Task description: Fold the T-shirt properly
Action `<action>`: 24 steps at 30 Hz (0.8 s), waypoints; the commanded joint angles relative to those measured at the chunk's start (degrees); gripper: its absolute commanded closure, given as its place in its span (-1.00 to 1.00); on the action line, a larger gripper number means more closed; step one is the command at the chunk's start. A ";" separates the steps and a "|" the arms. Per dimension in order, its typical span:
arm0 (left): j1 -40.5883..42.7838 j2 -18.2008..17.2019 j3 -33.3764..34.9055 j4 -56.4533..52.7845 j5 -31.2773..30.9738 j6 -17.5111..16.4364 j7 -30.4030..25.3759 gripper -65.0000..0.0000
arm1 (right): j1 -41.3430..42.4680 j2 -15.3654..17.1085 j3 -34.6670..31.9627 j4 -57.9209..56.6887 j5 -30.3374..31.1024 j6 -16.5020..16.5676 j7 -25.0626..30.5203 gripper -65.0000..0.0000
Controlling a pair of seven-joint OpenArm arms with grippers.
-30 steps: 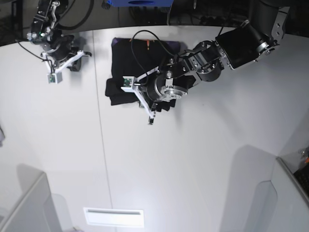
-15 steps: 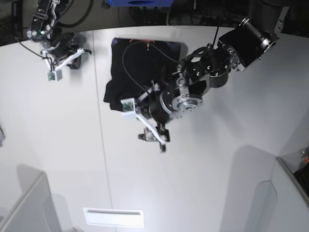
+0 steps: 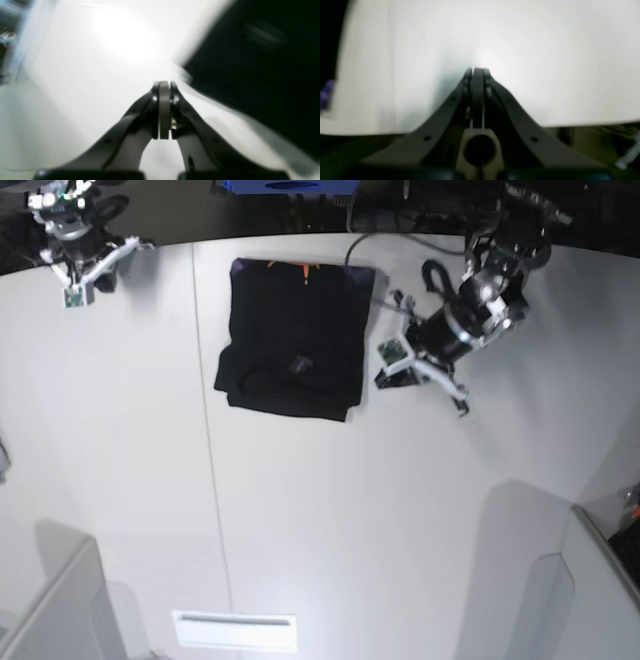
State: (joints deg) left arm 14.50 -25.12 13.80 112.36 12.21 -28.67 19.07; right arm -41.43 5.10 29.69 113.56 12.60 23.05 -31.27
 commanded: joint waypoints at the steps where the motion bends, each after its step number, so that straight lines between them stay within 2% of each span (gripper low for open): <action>1: 2.42 -0.33 -2.86 1.18 -0.12 0.49 -4.43 1.00 | -1.43 0.39 0.94 1.21 -0.60 0.12 0.89 1.00; 4: 12.88 -0.24 -10.07 1.18 -0.12 0.49 -10.67 1.00 | -5.47 0.65 2.35 1.30 -1.83 0.64 0.45 1.00; 10: 32.22 0.82 -17.89 1.09 -0.12 0.58 -18.24 1.00 | -16.90 0.30 2.00 1.12 -1.92 9.44 0.37 1.00; 13: 39.34 3.63 -19.82 0.48 -0.12 0.67 -18.85 1.00 | -19.63 1.01 -0.99 -1.07 -1.92 10.67 -0.60 1.00; 18: 42.25 9.87 -20.79 -7.87 -0.12 0.75 -19.38 1.00 | -13.65 11.03 -13.65 -15.05 -1.83 10.67 -2.71 1.00; 22: 40.49 12.95 -19.91 -17.63 0.41 4.45 -19.47 1.00 | -8.20 12.00 -21.30 -27.18 -1.92 10.67 -2.27 1.00; 24: 38.20 13.65 -18.86 -24.66 0.32 6.12 -19.47 1.00 | -4.42 12.08 -25.17 -34.04 -2.01 10.67 -0.25 1.00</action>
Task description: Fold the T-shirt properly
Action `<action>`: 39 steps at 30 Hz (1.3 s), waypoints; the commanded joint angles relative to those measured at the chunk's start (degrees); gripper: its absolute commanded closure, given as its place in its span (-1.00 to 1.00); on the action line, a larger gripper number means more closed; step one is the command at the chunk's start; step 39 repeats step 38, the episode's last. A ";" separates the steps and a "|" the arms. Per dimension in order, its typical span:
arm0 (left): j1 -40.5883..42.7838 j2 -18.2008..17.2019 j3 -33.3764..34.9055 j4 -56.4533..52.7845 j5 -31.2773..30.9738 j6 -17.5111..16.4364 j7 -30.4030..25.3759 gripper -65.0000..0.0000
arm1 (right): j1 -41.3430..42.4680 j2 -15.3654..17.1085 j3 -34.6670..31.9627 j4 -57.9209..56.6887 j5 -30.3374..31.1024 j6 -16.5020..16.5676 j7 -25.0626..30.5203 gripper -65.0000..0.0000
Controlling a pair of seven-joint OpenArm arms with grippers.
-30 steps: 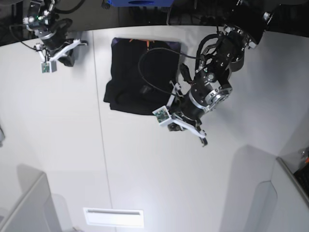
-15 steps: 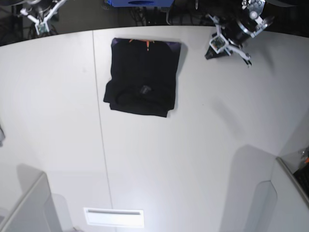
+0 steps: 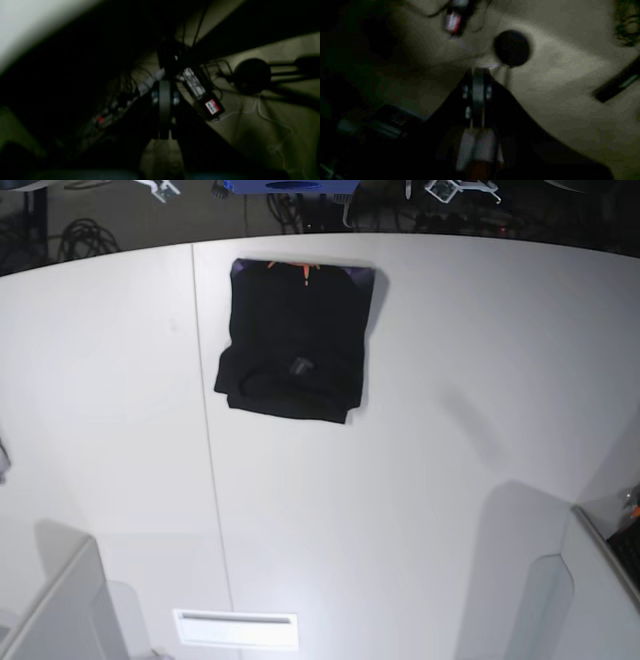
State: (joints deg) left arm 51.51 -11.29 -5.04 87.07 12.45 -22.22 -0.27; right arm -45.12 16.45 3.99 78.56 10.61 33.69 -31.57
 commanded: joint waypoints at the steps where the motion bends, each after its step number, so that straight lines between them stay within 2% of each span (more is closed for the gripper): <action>1: -0.47 -0.18 0.16 -3.51 -0.10 0.81 -0.12 1.00 | 1.21 0.74 -1.40 -3.18 -0.02 0.02 1.64 1.00; 5: -8.12 -0.45 4.11 -21.35 0.17 5.38 -0.39 1.00 | 9.48 0.30 -7.90 -21.38 -0.02 -0.07 7.97 1.00; 6: -10.23 -0.45 5.26 -26.72 0.08 6.26 -1.97 1.00 | 11.32 0.12 -9.92 -26.83 0.07 -0.07 10.96 1.00; 8: -14.89 -0.45 7.10 -38.76 -0.01 6.96 -7.42 1.00 | 14.66 -1.46 -13.62 -37.55 0.07 -0.07 18.34 1.00; 11: -25.26 -0.36 8.33 -63.55 -0.10 6.96 -17.70 1.00 | 20.73 -4.01 -18.89 -55.58 0.07 -0.24 31.18 1.00; 12: -29.57 -0.27 8.33 -73.31 0.26 6.96 -21.05 1.00 | 22.93 -5.24 -20.65 -61.55 0.07 -1.38 35.40 1.00; 13: -33.70 -0.18 8.42 -82.45 0.26 6.96 -24.30 1.00 | 24.51 -6.38 -22.32 -66.21 0.07 -4.20 39.53 1.00; 14: -37.13 -0.18 8.42 -87.07 0.34 6.96 -27.90 1.00 | 25.74 -7.61 -23.90 -69.91 0.07 -7.89 43.22 1.00; 16: -39.33 -0.18 8.42 -87.07 0.34 6.96 -33.00 1.00 | 26.44 -9.55 -27.33 -72.19 0.07 -16.15 48.41 1.00; 18: -38.98 -0.54 8.51 -87.07 0.34 6.96 -33.97 1.00 | 26.44 -10.69 -30.32 -72.19 0.16 -23.80 50.25 1.00; 20: -37.84 -0.89 8.51 -86.32 0.34 6.96 -30.89 1.00 | 26.53 -11.74 -31.64 -72.19 0.16 -28.29 50.34 1.00; 21: -37.57 -1.15 8.51 -84.74 0.34 6.96 -28.43 1.00 | 26.53 -12.01 -31.55 -72.19 0.16 -29.34 50.34 1.00; 24: -36.96 -1.41 8.51 -82.19 0.34 6.96 -24.12 1.00 | 26.53 -12.18 -31.46 -72.19 0.33 -29.52 50.34 1.00; 39: -38.36 -1.94 8.42 -82.10 0.26 6.96 -23.77 1.00 | 27.23 -12.18 -31.55 -72.19 0.42 -29.69 50.61 1.00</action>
